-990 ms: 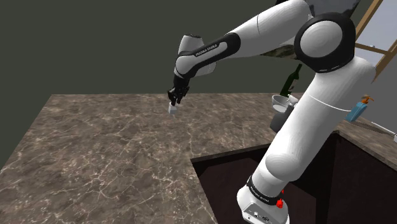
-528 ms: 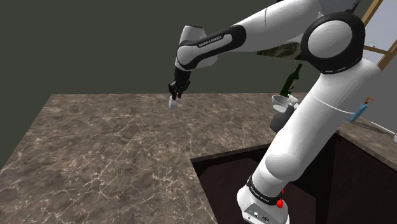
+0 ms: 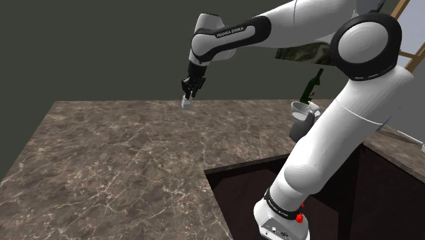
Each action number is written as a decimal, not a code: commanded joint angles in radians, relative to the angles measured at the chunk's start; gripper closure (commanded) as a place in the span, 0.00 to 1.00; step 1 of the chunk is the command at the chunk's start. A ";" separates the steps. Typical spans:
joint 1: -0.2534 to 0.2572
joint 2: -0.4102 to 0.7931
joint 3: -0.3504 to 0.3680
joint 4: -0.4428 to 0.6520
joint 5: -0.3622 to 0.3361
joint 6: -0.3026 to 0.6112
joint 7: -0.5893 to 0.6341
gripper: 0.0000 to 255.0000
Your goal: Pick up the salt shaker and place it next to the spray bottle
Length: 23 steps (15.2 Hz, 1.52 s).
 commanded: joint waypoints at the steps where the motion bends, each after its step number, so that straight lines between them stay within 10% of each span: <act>1: 0.000 -0.003 0.001 0.023 0.000 -0.027 0.001 1.00; 23: 0.001 -0.027 0.002 0.295 0.000 -0.322 0.000 1.00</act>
